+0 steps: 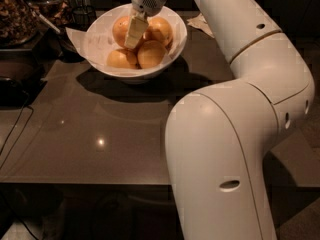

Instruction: Pick orange from white bowl

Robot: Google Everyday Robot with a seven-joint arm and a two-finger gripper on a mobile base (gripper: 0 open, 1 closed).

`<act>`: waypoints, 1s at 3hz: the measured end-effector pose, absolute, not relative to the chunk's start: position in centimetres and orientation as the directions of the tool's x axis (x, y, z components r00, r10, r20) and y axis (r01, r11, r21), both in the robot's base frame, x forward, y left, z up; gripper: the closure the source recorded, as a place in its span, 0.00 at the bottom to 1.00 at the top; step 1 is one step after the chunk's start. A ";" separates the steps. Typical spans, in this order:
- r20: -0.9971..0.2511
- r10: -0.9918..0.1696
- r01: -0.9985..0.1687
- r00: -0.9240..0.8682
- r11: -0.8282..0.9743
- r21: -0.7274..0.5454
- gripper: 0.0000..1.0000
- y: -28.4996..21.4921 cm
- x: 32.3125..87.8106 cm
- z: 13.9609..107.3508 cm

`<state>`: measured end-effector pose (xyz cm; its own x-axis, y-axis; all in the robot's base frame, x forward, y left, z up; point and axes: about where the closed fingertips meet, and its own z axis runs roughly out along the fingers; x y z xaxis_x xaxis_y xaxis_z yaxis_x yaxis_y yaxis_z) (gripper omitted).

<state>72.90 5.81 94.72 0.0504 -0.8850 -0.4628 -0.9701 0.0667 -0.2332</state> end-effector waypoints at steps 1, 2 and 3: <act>-0.500 -0.861 -0.964 0.087 0.053 -0.259 1.00 5.9 71.8 96.7; -0.525 -0.841 -0.959 0.131 0.025 -0.281 1.00 6.3 70.6 98.4; -0.528 -0.839 -0.961 0.132 0.023 -0.277 1.00 6.5 70.4 98.4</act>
Offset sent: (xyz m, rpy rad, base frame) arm -0.0478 0.0020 0.0589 0.1124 -0.0805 0.1056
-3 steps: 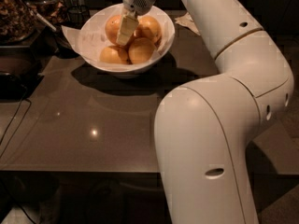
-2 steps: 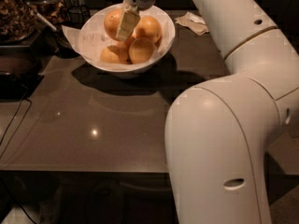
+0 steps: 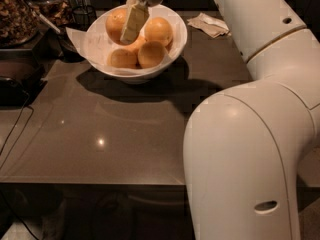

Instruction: Pick orange from white bowl

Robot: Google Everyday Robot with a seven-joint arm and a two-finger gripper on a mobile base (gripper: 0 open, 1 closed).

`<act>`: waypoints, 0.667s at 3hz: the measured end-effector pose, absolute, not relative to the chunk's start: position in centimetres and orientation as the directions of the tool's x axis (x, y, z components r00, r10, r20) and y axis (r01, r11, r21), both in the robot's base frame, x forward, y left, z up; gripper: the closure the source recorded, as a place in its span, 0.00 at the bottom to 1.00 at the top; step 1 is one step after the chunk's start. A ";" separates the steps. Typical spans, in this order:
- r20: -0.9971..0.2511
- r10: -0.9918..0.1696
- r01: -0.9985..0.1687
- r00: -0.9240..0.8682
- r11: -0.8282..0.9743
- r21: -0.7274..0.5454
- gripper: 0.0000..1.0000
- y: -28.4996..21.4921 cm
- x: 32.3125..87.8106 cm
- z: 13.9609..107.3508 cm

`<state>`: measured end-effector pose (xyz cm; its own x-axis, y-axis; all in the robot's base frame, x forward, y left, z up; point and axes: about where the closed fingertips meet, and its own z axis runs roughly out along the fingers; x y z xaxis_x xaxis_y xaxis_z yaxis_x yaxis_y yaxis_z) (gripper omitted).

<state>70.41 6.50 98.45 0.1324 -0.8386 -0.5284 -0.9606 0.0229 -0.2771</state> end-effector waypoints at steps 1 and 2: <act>-0.581 -0.807 -0.971 0.109 0.038 -0.236 1.00 6.1 66.3 99.6; -0.578 -0.809 -0.973 0.107 0.035 -0.230 1.00 6.2 66.2 99.2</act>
Offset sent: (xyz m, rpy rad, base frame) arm -0.0803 -0.0124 0.0143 0.0896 0.0683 -0.0059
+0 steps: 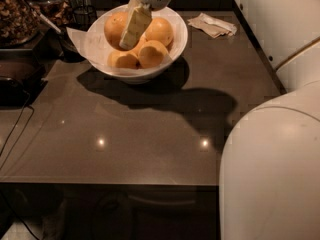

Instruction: Pick orange from white bowl

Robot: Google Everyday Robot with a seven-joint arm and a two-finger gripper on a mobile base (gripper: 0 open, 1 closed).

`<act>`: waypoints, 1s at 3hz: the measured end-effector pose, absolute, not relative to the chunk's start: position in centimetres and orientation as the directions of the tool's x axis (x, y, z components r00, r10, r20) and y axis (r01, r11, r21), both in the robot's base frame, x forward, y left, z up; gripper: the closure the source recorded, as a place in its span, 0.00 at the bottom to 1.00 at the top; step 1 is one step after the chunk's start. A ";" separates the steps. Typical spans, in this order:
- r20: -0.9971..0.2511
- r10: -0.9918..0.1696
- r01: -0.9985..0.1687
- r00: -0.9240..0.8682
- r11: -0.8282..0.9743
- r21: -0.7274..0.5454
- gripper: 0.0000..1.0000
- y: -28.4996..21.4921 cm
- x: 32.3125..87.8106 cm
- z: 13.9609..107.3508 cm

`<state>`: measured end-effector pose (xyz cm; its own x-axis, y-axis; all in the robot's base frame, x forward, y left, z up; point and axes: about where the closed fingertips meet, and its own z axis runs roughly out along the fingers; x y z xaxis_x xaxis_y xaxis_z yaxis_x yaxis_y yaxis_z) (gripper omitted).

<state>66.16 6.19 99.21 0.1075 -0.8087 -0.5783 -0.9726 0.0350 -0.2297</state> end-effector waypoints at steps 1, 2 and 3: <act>-0.591 -0.801 -0.971 0.100 0.052 -0.234 1.00 6.5 65.5 99.7; -0.624 -0.779 -0.968 0.067 0.100 -0.229 1.00 6.4 63.0 100.7; -0.645 -0.763 -0.968 0.041 0.130 -0.216 1.00 6.3 60.2 100.6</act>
Offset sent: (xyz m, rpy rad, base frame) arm -0.0761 -0.0026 0.0143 0.0939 0.0158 -0.1061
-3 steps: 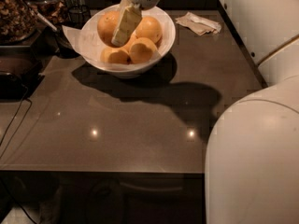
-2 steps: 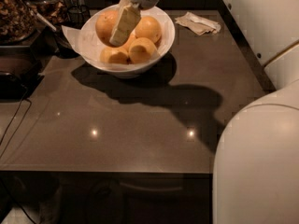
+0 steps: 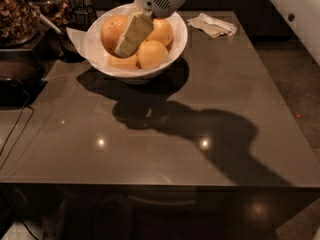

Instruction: Pick orange from white bowl

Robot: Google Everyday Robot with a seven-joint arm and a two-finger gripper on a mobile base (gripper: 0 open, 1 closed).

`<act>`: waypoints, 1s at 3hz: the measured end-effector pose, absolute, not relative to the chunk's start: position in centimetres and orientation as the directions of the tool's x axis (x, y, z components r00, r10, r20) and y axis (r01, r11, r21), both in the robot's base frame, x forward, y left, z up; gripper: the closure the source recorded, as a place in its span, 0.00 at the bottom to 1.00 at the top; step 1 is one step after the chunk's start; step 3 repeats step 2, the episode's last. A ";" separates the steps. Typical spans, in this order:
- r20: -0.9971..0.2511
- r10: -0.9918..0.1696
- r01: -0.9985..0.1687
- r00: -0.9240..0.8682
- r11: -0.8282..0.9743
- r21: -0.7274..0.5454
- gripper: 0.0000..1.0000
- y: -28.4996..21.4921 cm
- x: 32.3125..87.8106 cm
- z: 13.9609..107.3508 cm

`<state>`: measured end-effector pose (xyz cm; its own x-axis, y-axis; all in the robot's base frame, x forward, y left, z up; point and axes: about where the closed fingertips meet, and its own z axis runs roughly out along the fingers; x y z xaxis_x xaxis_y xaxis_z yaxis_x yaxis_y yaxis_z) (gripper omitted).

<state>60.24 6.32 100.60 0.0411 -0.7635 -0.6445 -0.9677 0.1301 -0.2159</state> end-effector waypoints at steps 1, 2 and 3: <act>-0.653 -0.757 -0.968 0.024 0.145 -0.203 1.00 6.5 58.1 100.5; -0.646 -0.763 -0.967 0.020 0.150 -0.207 1.00 6.6 57.2 100.5; -0.646 -0.763 -0.967 0.020 0.150 -0.207 1.00 6.6 57.2 100.5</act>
Offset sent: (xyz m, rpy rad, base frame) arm -0.0382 0.0017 -0.0014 -0.0076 0.0060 -0.0349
